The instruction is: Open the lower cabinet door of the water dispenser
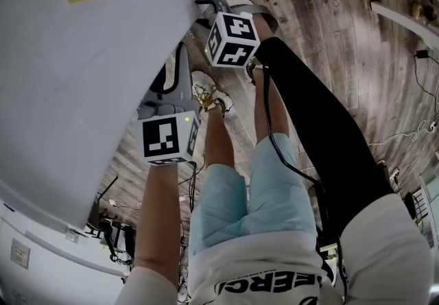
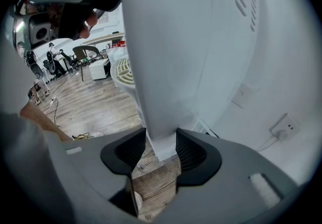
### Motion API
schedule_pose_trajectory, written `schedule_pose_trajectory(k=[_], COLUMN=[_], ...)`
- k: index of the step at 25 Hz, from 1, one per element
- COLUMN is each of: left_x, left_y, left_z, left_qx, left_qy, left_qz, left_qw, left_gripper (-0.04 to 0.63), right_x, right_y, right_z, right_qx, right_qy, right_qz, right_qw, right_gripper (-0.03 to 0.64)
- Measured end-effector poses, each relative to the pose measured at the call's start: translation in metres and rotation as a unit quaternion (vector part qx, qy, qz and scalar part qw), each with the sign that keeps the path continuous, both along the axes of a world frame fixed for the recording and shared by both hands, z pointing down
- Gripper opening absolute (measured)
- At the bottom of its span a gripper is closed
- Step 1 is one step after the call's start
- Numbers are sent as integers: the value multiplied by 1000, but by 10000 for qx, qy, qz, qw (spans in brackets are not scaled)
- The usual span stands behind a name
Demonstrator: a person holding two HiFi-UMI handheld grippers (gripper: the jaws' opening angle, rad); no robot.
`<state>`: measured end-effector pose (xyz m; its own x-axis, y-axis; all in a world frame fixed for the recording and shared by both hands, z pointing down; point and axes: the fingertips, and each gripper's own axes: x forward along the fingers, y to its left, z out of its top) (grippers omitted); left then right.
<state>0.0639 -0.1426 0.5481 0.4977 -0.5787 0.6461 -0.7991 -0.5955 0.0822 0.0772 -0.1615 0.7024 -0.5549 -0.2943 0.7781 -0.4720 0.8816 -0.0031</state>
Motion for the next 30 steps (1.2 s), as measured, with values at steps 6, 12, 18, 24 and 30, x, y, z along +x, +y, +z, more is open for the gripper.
schedule_pose_trajectory(k=[6,12,18,24,30], left_x=[-5,-5,-8,-12,-15], left_y=[-1,-1,-2,-3,-3], left_z=[0,-1,-1,0,-3], left_qx=[15,10,12,22,83], left_qy=[15,20,14,14,-2], left_qz=[-62,-112,-145,-191,-262], left_qw=[10000,9999,9999,9998,9996], left_gripper=[87,87,87,87,87], right_x=[0,0,-1,0,-4], right_y=[-1,0,1,3,21], right_z=[1,0,0,0,3], right_qx=[105,80,109,108,18], right_qy=[134,154,227,264,282], right_qz=[-74,-73,-37,71,-92], right_qw=[9998,9998,9997,9996,9996], right_gripper=[183,181,181,181,181])
